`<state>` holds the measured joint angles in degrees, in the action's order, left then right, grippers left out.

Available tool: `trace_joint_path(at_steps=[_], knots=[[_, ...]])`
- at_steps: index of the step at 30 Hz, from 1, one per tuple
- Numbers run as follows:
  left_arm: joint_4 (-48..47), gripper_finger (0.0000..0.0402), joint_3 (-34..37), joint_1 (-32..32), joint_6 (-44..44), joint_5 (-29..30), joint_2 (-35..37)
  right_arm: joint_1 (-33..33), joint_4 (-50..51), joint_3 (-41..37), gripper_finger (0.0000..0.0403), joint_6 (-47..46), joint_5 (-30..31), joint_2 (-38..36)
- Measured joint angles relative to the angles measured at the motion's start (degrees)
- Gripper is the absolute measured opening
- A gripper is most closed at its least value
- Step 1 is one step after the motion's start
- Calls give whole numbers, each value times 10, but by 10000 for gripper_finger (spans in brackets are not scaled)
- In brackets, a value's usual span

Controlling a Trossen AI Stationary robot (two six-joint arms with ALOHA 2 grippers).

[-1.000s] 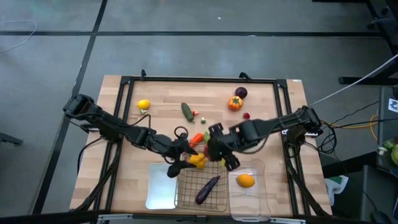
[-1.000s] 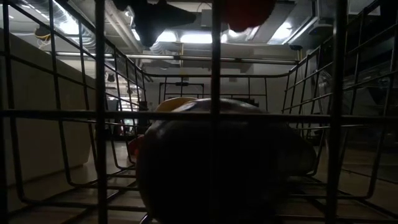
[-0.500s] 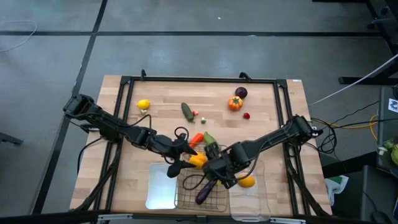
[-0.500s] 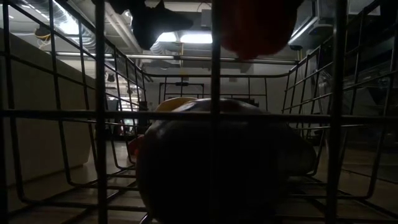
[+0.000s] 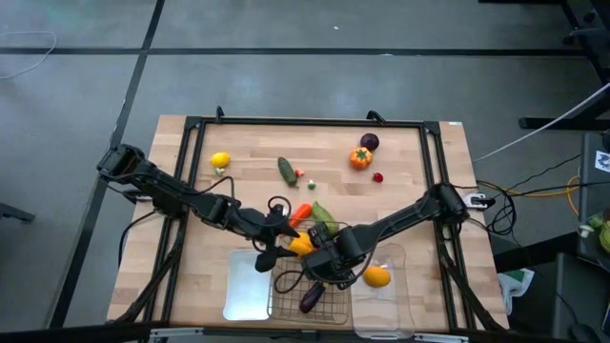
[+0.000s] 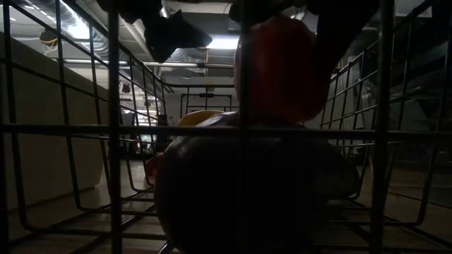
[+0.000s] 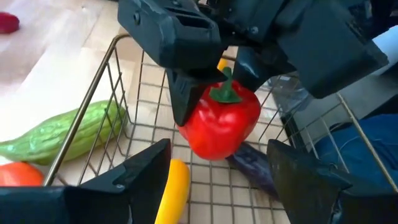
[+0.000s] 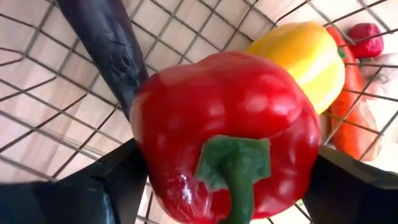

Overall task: Sort produce into baskets
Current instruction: Put the large red bell pepper into the wire basket

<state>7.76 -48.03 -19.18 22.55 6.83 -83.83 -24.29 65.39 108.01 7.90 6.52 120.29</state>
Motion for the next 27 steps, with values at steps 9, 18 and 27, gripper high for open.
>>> trace_joint_path(at_steps=[9, 18, 27], knots=[[-3, 262, 0, 1, -17, 1, 0, 0, -24, 0, 333, -1, 4, 7], [-13, 262, 0, 1, -17, 1, 0, 0, -32, 0, 333, -1, 3, 7], [-13, 262, 0, 1, -19, 1, 0, 0, -43, 0, 333, -1, 3, 7]])
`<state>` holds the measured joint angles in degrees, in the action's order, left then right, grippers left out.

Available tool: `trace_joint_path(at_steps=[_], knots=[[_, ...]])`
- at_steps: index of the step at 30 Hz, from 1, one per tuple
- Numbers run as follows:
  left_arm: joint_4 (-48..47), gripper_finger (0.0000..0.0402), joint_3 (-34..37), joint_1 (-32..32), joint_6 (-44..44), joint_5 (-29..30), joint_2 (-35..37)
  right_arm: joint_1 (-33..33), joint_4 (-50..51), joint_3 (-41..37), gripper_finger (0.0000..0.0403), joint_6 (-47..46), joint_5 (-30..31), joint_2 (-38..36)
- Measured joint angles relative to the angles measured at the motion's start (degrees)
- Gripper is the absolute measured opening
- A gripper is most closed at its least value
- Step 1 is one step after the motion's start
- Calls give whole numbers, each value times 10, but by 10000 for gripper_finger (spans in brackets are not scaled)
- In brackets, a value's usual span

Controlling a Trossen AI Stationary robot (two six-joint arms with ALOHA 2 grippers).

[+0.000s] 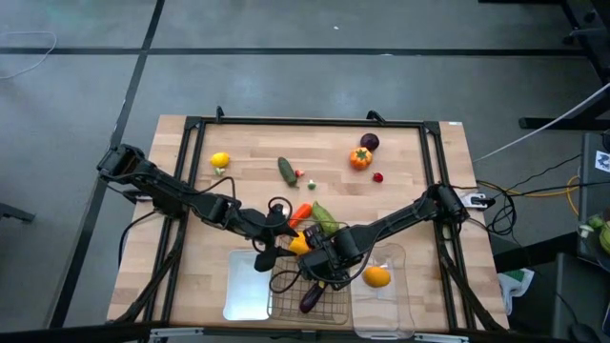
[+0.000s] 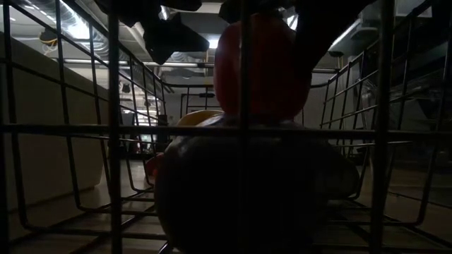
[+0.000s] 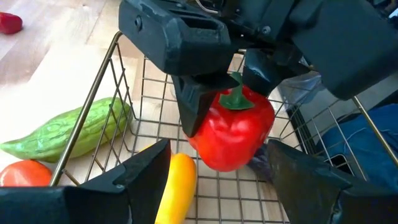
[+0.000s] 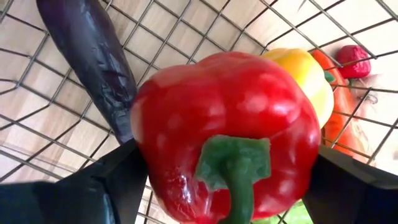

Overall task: Sort produce into baskets
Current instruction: Put the large red bell pepper into the wire basket, then put the chili pepper into the wire basket

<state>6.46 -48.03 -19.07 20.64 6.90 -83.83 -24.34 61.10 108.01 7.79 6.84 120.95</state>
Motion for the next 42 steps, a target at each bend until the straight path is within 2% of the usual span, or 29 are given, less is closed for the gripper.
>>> trace_joint_path(at_steps=[7, 13, 21, 26, 34, 42], knots=[[0, 262, 0, 0, 0, 0, 0, 0, 2, 0, 340, 2, -25, 0], [0, 262, 0, 0, 0, 0, 0, 0, 4, 0, 393, 2, -20, 0], [0, 262, 0, 0, 0, 0, 0, 0, 5, 0, 361, 2, -15, 0], [0, 263, 0, 0, 4, 0, 0, 0, 24, 0, 359, 1, -8, -6], [3, 263, 0, 11, 18, -1, 0, 0, 41, 0, 360, 0, 4, -61], [4, 263, 0, 49, 36, -1, 2, 3, 94, 0, 360, 0, 41, -116]])
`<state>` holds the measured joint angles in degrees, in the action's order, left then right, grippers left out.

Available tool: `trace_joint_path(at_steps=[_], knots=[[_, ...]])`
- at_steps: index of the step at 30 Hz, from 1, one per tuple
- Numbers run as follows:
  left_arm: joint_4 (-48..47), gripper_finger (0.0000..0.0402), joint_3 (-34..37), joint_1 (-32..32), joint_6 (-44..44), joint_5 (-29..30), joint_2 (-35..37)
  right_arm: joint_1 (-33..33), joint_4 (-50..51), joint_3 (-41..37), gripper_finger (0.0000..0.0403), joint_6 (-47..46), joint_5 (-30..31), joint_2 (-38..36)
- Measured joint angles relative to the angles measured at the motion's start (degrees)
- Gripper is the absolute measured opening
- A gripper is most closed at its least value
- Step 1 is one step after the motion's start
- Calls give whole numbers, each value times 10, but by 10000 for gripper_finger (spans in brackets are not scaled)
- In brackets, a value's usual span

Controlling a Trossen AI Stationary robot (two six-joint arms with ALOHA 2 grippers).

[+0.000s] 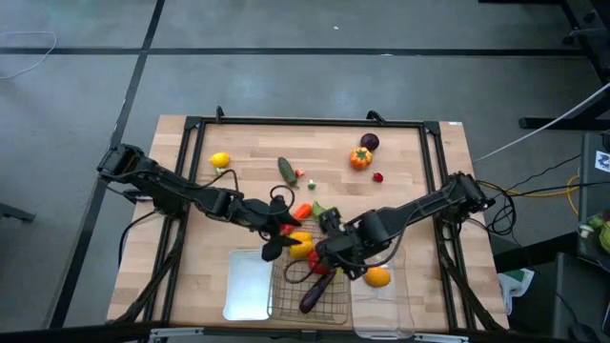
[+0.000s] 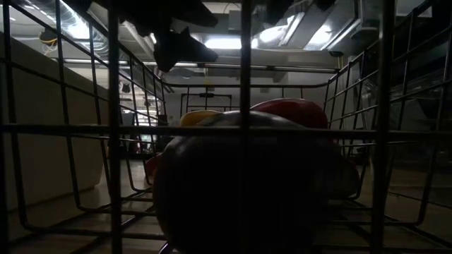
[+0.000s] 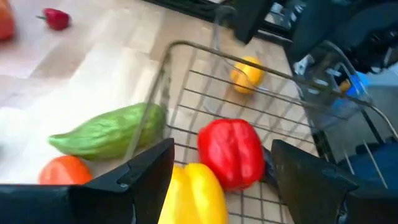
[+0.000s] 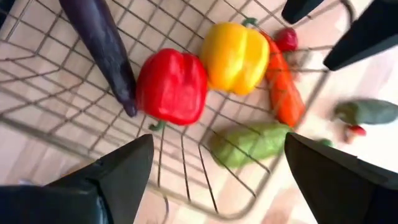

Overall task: Sort produce into baskets
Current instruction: Put the chili pepper into the wire basket

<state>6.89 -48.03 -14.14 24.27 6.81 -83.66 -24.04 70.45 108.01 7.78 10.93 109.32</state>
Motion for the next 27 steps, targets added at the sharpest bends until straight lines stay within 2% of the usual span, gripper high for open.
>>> trace_joint_path(at_steps=[9, 15, 18, 23, 27], knots=[[-2, 263, 0, 59, 19, 0, 44, 41, 29, -4, 360, 0, 0, -63], [-3, 263, 0, 108, 15, 0, 77, 82, -16, -83, 360, 6, 0, -134], [-3, 263, 0, 142, 56, 0, 84, 106, -75, -146, 360, 14, 0, -173], [-15, 263, 0, 211, 186, 0, 85, 151, -172, -245, 360, 16, 0, -215], [-69, 263, 0, 268, 258, -5, 85, 187, -220, -296, 360, 18, 0, -221]])
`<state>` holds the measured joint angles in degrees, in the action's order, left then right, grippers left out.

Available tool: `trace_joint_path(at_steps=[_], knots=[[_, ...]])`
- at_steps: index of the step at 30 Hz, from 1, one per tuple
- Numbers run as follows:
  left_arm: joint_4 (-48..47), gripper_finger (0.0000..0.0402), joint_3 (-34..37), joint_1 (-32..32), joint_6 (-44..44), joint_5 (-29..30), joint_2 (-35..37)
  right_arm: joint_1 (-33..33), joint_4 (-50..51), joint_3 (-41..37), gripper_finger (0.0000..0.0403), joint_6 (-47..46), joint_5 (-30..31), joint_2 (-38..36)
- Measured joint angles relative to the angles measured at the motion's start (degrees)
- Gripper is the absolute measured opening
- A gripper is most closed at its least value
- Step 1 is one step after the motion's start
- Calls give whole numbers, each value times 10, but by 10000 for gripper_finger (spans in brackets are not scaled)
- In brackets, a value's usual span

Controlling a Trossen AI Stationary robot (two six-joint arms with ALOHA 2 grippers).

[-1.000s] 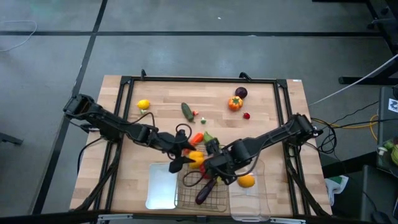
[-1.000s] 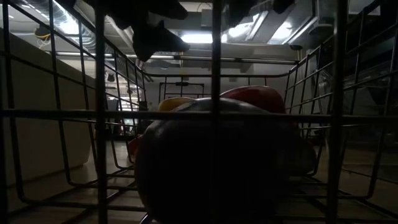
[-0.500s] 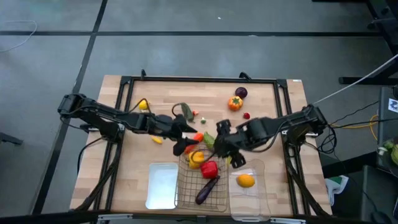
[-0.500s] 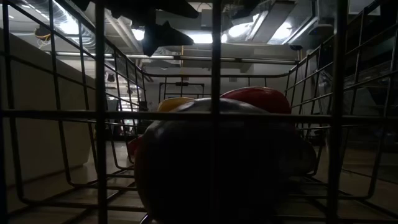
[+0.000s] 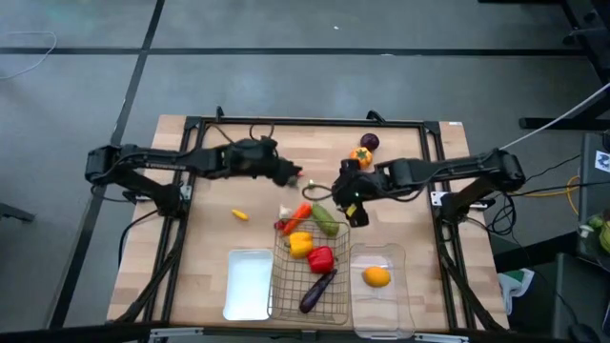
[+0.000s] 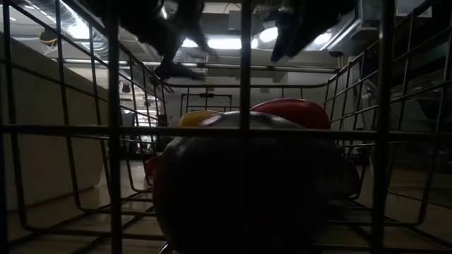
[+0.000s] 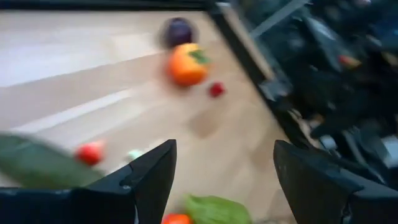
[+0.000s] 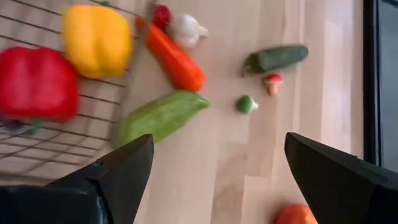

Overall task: Sort produce into baskets
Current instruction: Put the chili pepper into the wire basket

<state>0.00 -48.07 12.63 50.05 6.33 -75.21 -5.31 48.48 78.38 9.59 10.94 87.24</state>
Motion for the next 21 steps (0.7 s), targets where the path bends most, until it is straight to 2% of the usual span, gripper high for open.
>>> trace_joint_path(at_steps=[9, 21], knots=[[-128, 263, 0, 110, 114, -80, 0, 60, -75, -51, 360, 20, 0, 0], [-130, 263, -13, 172, 179, -185, -32, 76, -136, -51, 360, 29, -11, 1]])
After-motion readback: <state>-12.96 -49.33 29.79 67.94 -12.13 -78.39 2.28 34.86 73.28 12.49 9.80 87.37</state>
